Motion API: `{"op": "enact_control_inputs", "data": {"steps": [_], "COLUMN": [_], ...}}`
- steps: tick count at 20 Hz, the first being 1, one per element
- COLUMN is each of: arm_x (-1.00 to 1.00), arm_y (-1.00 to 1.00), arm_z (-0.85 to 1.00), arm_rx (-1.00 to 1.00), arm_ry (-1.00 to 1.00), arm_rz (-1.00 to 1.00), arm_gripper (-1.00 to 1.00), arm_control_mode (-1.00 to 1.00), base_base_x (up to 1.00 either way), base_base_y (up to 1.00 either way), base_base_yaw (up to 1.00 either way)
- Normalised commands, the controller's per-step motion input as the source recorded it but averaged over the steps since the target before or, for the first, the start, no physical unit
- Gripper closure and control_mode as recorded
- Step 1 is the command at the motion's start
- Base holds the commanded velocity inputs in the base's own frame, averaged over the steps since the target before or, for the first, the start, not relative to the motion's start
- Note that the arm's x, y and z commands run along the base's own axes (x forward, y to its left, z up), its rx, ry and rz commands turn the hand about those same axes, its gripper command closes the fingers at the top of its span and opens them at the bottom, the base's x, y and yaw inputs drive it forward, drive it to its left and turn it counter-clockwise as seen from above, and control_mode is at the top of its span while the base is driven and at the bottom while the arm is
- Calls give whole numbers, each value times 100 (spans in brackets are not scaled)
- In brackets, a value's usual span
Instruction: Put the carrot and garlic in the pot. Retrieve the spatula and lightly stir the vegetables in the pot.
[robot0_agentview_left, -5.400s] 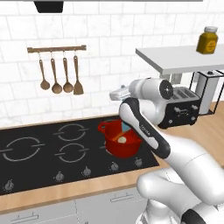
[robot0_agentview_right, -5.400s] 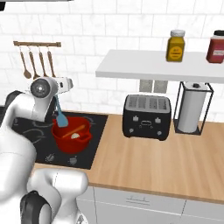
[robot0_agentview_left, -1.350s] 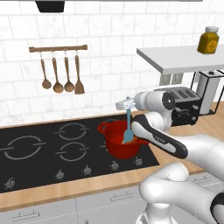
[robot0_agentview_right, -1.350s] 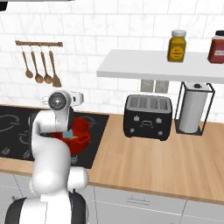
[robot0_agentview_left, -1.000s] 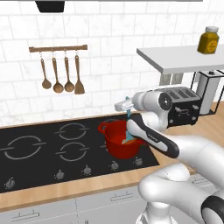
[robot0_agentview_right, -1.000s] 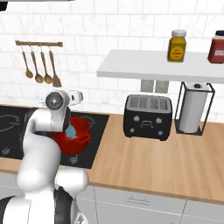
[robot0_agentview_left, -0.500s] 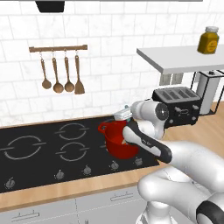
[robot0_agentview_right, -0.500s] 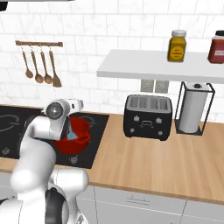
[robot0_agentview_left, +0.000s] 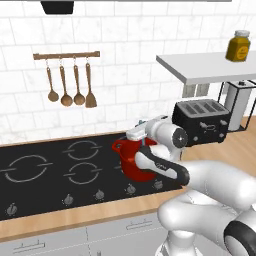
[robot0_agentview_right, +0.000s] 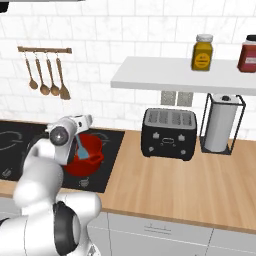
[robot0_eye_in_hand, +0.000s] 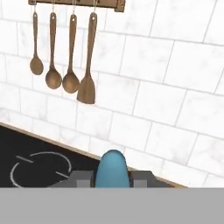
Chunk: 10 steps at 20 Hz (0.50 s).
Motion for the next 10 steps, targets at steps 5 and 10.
{"op": "enact_control_inputs", "data": {"steps": [5,10], "arm_x": [1,-31], "arm_y": [10,0], "arm_z": [3,26], "arm_rx": [0,0], "arm_ry": [-26,-27], "arm_rz": [0,0], "arm_gripper": [100,100], "arm_control_mode": [-100,-100], "base_base_x": [0,0], "base_base_y": [0,0], "base_base_yaw": [0,0]}}
